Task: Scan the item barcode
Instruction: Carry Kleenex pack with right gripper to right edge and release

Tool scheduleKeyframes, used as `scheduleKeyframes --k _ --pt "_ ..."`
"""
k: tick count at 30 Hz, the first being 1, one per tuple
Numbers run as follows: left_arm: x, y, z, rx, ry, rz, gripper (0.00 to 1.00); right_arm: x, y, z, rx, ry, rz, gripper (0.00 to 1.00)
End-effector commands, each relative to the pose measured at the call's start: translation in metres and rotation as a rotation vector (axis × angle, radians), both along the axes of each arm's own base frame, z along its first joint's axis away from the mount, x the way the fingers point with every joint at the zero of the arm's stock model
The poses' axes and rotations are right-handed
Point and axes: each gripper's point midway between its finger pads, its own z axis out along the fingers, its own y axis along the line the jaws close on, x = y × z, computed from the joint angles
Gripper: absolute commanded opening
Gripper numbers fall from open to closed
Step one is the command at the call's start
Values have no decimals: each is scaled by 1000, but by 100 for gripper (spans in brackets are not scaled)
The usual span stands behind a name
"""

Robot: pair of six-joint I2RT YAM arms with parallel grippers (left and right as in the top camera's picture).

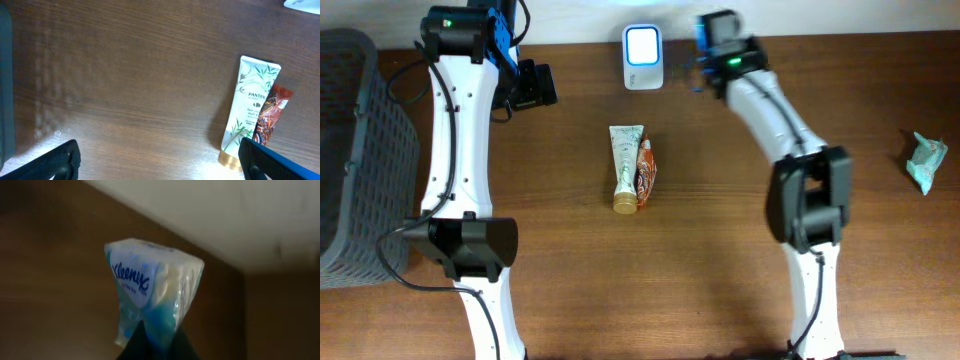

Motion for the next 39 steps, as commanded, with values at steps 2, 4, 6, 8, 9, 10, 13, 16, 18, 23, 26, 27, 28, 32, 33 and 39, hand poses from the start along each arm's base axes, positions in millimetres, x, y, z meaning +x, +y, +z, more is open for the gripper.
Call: scheduleKeyframes --k 2,4,6,8,9,10,13,16,18,23,26,27,28,32,33,39 --pt "-1 1 8 5 -20 0 99 -40 -116 -5 142 -27 -357 4" --pt "-1 1 8 5 -20 0 99 -60 -148 -28 279 64 -389 4" --pt "-1 1 8 5 -20 0 99 -74 -170 -40 386 106 -416 4" --pt "-1 1 8 5 -20 0 99 -86 -188 -49 485 129 -438 4" --pt "-1 1 8 5 -20 0 99 -92 -196 -53 517 135 -451 4" --pt "-1 1 8 5 -20 0 99 -99 -206 -56 543 143 -472 4" --pt "-1 1 8 5 -20 0 99 -125 -241 -64 558 164 -557 4" --pt "-1 1 8 5 -21 0 99 -145 -272 -70 569 162 -628 4" --pt "-1 1 8 5 -20 0 99 -160 -294 -75 582 150 -689 10" --pt "-1 1 8 5 -20 0 99 -167 -303 -77 673 101 -751 99" --pt "-1 1 8 5 -20 0 99 -165 -297 -71 671 104 -740 99" --pt "-1 1 8 5 -21 0 99 -161 -296 -59 664 80 -730 99" --pt "-1 1 8 5 -20 0 99 -157 -294 -48 662 54 -724 99" --pt "-1 1 8 5 -20 0 99 -133 -279 36 679 -138 -687 99" --pt "-1 1 8 5 -20 0 99 -123 -267 64 711 -194 -637 99" --pt "-1 1 8 5 -20 0 99 -81 -101 155 1216 -176 -94 99"
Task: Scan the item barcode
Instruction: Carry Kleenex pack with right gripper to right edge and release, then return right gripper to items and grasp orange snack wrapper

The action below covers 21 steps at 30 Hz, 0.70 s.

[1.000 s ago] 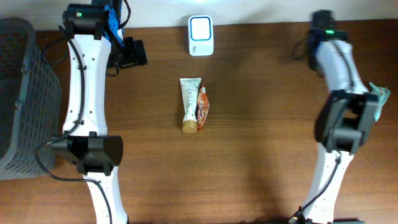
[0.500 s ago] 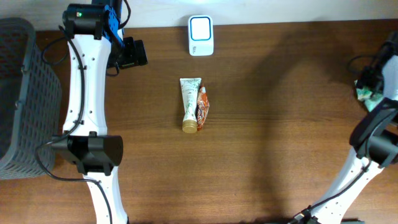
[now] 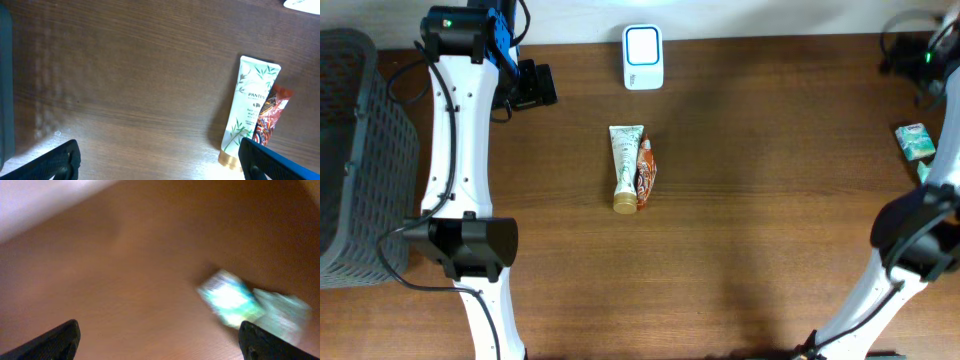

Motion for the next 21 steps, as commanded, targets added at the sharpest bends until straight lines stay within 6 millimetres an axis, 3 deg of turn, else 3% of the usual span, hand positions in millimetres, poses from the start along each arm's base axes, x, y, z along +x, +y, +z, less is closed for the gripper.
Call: scheduleKeyframes --k 1,4,6,9,11,13,17,21 --pt "-1 1 8 6 -20 0 99 10 131 53 340 -155 350 99" --pt "-1 1 8 6 -20 0 99 -4 207 18 439 9 468 99" --pt "-1 1 8 6 -20 0 99 -13 237 1 462 83 517 99" --pt "-1 1 8 6 -20 0 99 -38 305 -40 499 237 620 99" --pt "-1 1 8 6 -21 0 99 -52 336 -62 506 301 673 99" --pt "-1 1 8 6 -21 0 99 -68 370 -85 505 355 739 89" --pt "-1 1 8 6 -20 0 99 -87 414 -116 489 399 804 85" --pt "-1 1 8 6 -20 0 99 -95 421 -145 387 466 654 74"
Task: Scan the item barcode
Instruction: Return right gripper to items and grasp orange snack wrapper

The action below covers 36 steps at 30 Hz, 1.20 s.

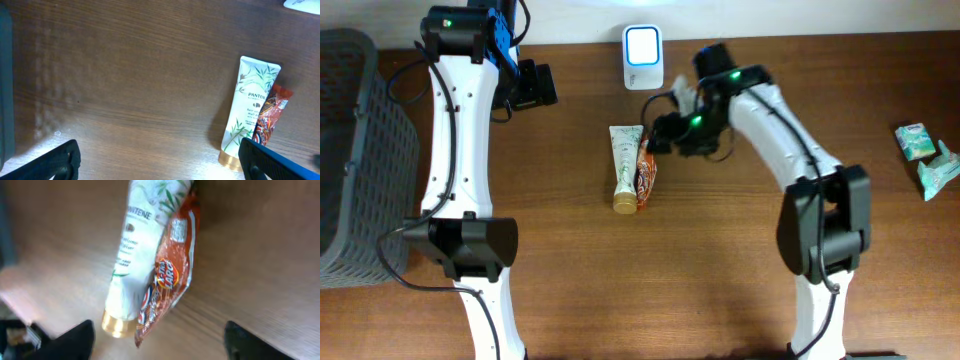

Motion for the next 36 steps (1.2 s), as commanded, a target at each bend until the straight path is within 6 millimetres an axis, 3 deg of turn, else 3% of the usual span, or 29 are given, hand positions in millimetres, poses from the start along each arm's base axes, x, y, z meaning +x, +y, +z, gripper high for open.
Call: scheduleKeyframes --k 1,6,9,14,19,23,26,28,32,36 --pt "-1 1 8 6 -21 0 99 -4 -3 -19 -137 25 -111 72" --pt "-1 1 8 6 -21 0 99 -17 21 -33 -159 19 -82 72" --pt "-1 1 8 6 -21 0 99 -20 14 -49 -278 7 -158 73" --pt "-1 1 8 6 -21 0 99 -26 21 -67 -268 15 -182 72" --pt "-1 1 8 6 -21 1 99 -28 14 -81 -298 9 -206 59" --pt "-1 1 8 6 -21 0 99 -18 -25 -75 -509 -63 -249 52" --pt "-1 1 8 6 -21 0 99 -12 -51 -54 -666 -119 -231 44" --pt "-1 1 8 6 -21 0 99 -3 -50 -39 -683 -169 -140 41" --pt "-1 1 8 6 -21 0 99 0 -41 -34 -649 -195 -44 42" --pt "-1 1 8 6 -21 0 99 5 -39 -39 -642 -226 -15 54"
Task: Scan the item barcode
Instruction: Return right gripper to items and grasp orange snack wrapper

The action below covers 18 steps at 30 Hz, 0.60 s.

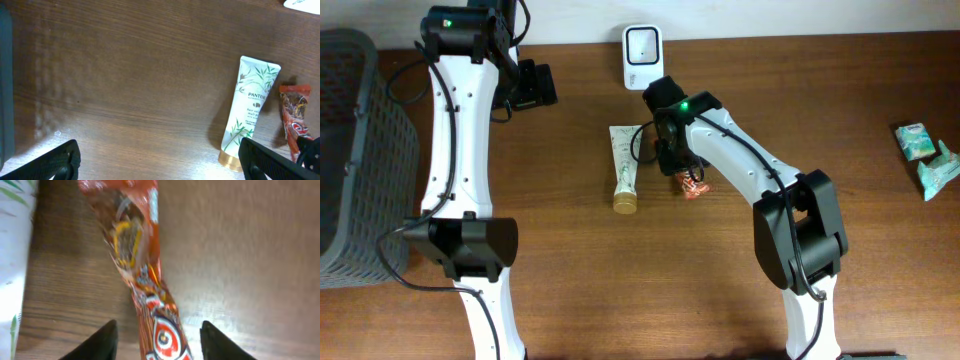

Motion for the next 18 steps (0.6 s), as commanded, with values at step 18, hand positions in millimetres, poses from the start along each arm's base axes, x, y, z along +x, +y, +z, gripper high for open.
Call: scheduleKeyframes --k 18 --pt "-1 1 8 6 -20 0 99 15 4 -47 -51 26 278 53"
